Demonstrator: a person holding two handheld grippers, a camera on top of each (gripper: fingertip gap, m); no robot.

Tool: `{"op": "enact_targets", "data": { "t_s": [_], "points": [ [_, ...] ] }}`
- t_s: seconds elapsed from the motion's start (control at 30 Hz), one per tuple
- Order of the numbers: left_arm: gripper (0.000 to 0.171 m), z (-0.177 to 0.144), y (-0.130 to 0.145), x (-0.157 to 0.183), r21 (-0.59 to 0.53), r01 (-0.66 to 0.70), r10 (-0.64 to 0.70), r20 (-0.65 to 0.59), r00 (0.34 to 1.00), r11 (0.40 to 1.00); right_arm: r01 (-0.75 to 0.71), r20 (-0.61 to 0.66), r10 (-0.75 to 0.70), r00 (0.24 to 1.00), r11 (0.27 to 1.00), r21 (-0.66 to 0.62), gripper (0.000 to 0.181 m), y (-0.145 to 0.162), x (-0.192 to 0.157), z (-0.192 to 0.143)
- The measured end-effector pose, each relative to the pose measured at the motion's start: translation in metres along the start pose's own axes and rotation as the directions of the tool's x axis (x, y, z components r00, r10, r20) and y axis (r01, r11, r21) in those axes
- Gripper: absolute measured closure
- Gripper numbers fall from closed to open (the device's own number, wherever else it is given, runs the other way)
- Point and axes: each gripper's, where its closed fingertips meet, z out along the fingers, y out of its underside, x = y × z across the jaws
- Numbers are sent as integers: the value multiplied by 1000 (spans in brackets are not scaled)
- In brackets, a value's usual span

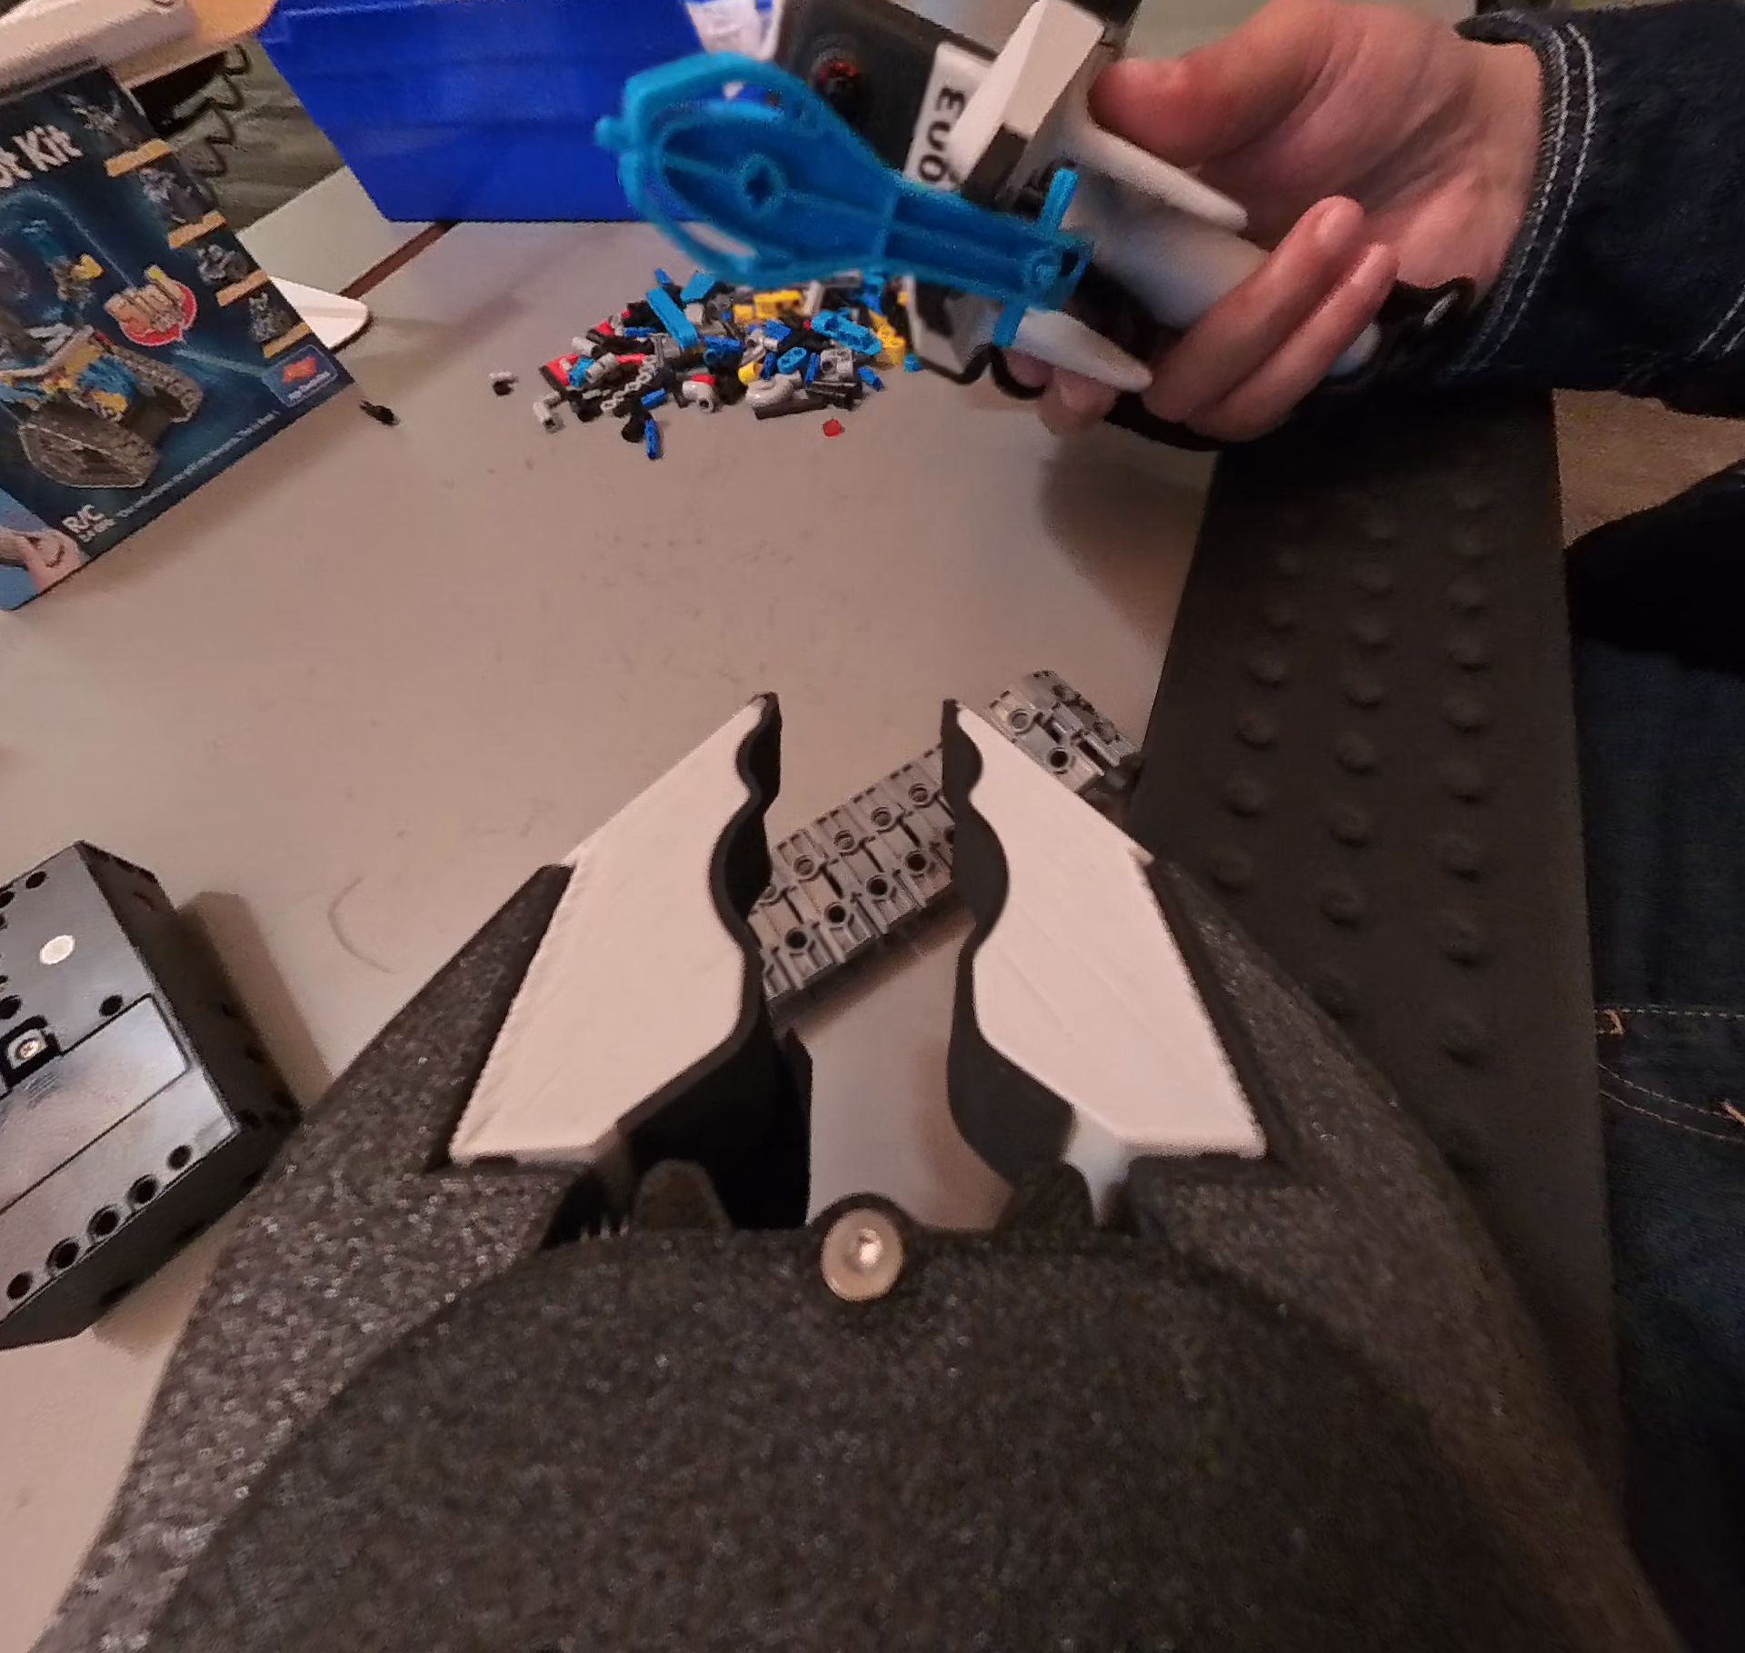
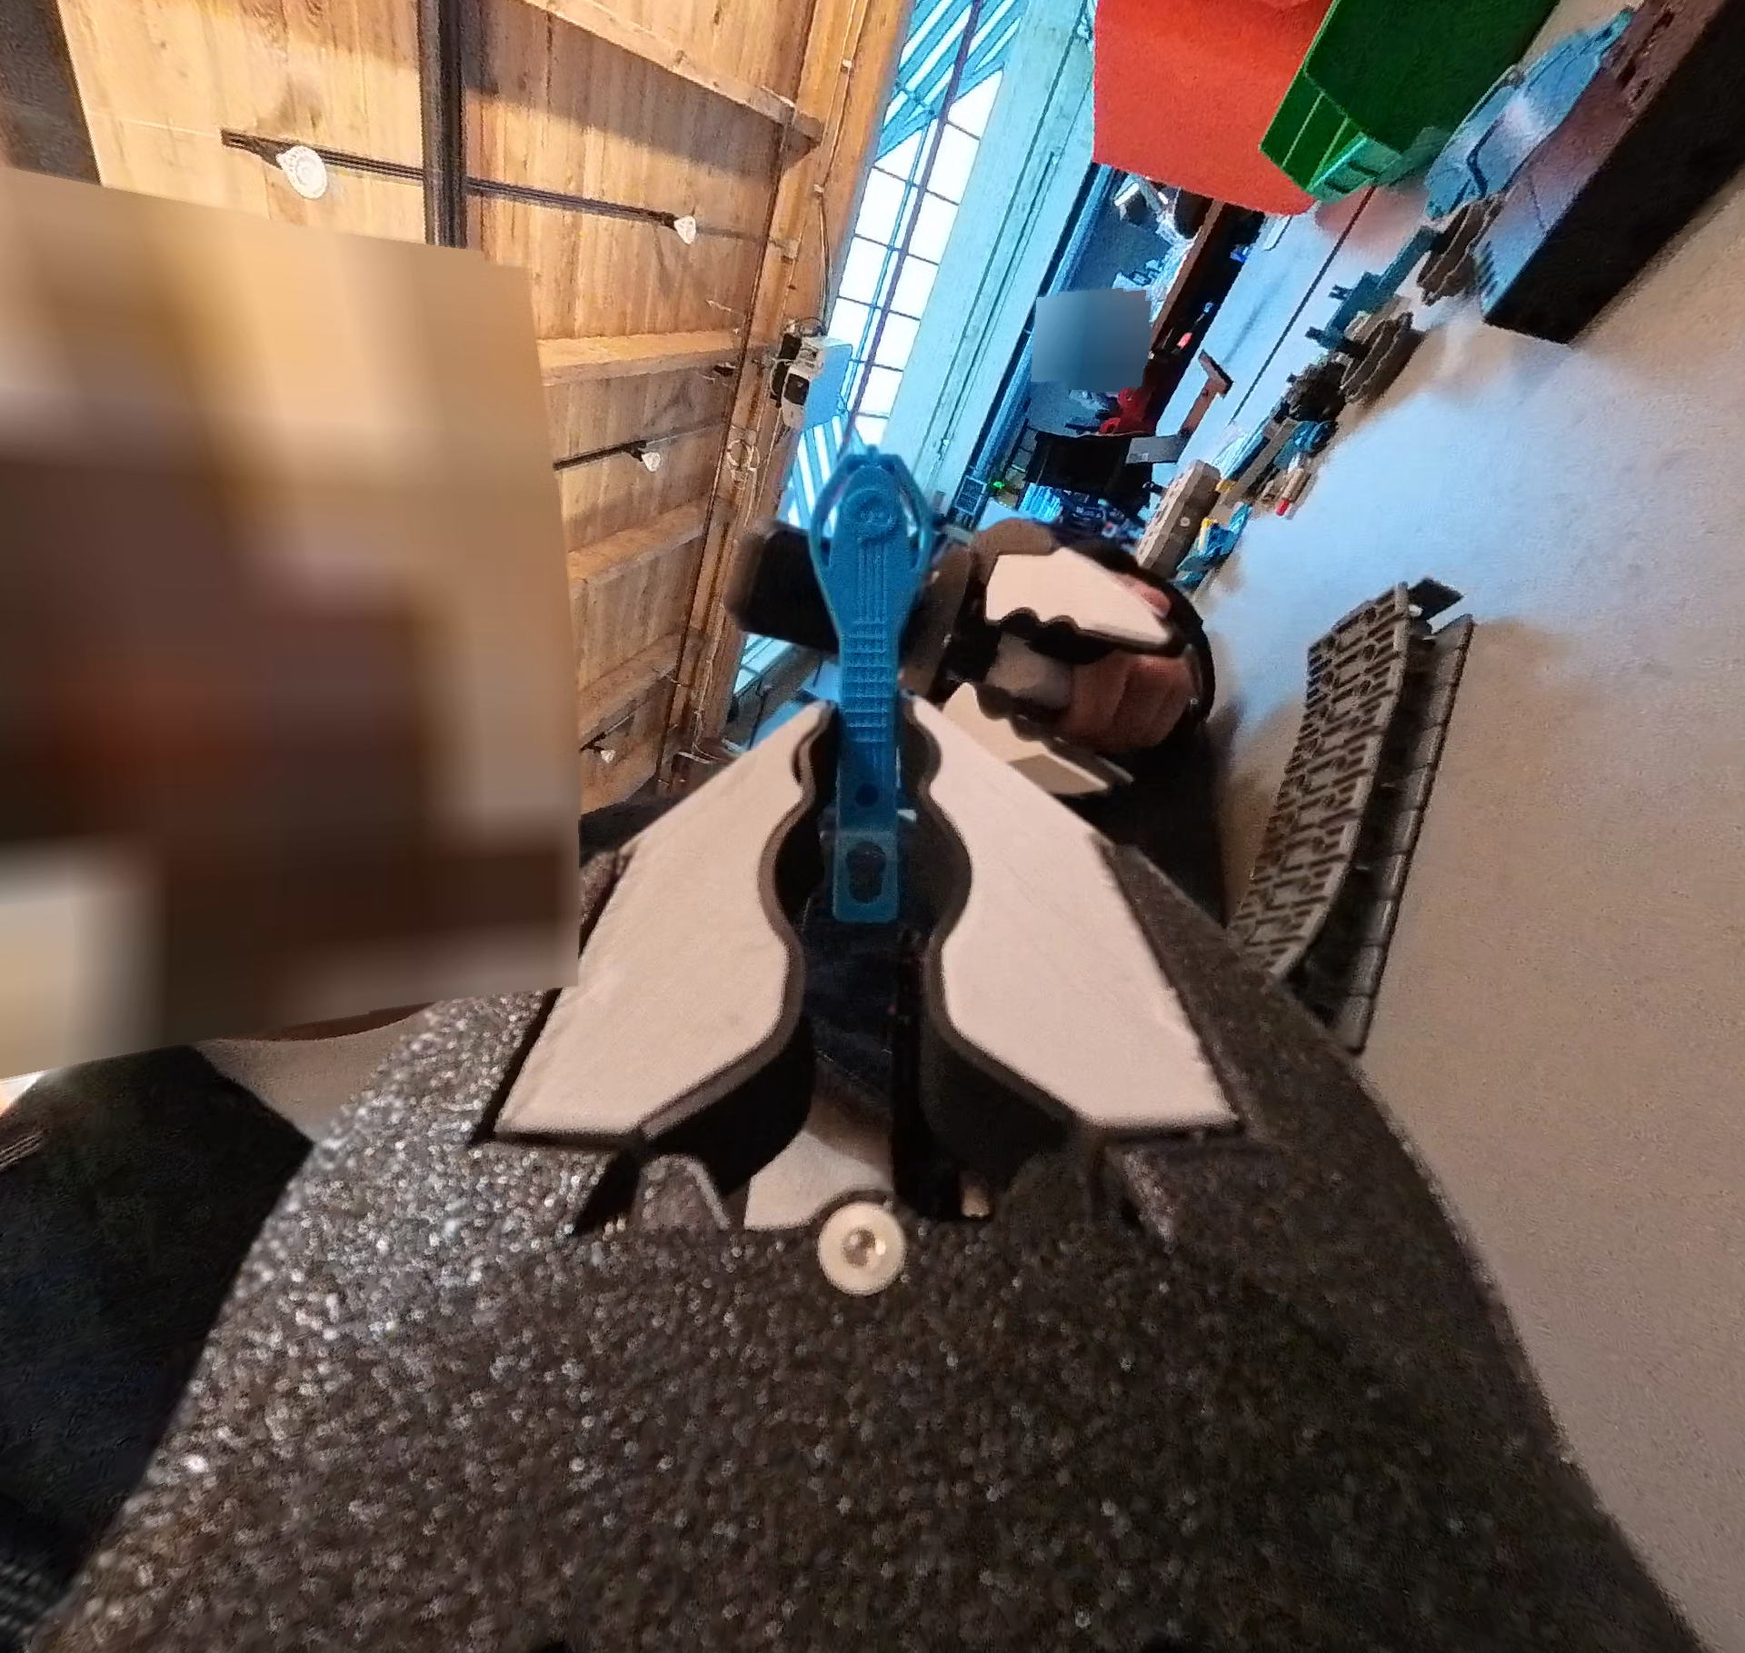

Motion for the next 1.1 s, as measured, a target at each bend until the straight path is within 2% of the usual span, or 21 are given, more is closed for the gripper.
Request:
{"op": "enact_targets", "data": {
  "t_s": [0.07, 0.13, 0.2, 0.27, 0.3, 0.37, 0.43, 0.53, 0.6, 0.63, 0.7, 0.73, 0.77, 0.83, 0.9, 0.97, 1.1],
  "points": [
    [139, -3, -2, -6, 20, 14, -14, 26, 1000, 1000, 40, -50, -41, 998, 999, -22, 172, 3, 10, 7],
    [139, -8, 2, -24, 25, 76, -78, 88, 993, 997, 115, -152, -127, 980, 990, -83, 172, 9, 27, 13],
    [139, -14, 23, -56, -44, 129, -117, 215, 970, 991, 205, -288, -235, 929, 970, -131, 172, 9, 46, 15],
    [139, -25, 50, -86, -125, 184, -129, 354, 926, 975, 309, -366, -359, 858, 932, -189, 171, 7, 53, 15],
    [139, -29, 58, -94, -147, 221, -150, 385, 911, 964, 355, -405, -421, 811, 906, -232, 172, 8, 57, 15],
    [139, -27, 64, -91, -156, 274, -206, 350, 914, 949, 406, -460, -525, 716, 849, -338, 172, 15, 67, 13],
    [139, -23, 67, -85, -180, 268, -203, 315, 927, 947, 443, -492, -614, 617, 788, -427, 171, 17, 74, 10],
    [139, -19, 64, -74, -199, 214, -157, 268, 951, 956, 474, -546, -737, 399, 675, -565, 171, 11, 89, -6],
    [139, -18, 64, -71, -211, 187, -129, 264, 956, 959, 479, -538, -778, 324, 625, -616, 171, 11, 91, -9],
    [140, -18, 64, -70, -212, 181, -123, 257, 958, 960, 470, -516, -798, 313, 602, -646, 171, 15, 94, -9],
    [141, -18, 63, -70, -204, 182, -127, 256, 958, 962, 463, -396, -799, 452, 590, -662, 171, 39, 88, 6],
    [141, -19, 62, -71, -198, 190, -136, 255, 957, 962, 443, -386, -780, 493, 607, -659, 171, 42, 89, 6],
    [141, -19, 61, -71, -190, 200, -148, 255, 956, 961, 421, -392, -750, 532, 636, -646, 171, 43, 90, 5],
    [142, -21, 60, -73, -175, 218, -168, 260, 951, 960, 374, -367, -652, 663, 714, -592, 172, 47, 83, 7],
    [142, -21, 59, -72, -169, 226, -180, 247, 952, 960, 273, -381, -530, 757, 787, -553, 172, 49, 85, 3],
    [143, -20, 59, -69, -175, 213, -169, 233, 958, 961, 188, -408, -432, 804, 836, -515, 172, 48, 91, 0],
    [144, -17, 63, -65, -214, 170, -120, 229, 966, 962, 231, -409, -433, 804, 860, -455, 172, 35, 84, 0]
  ]
}}
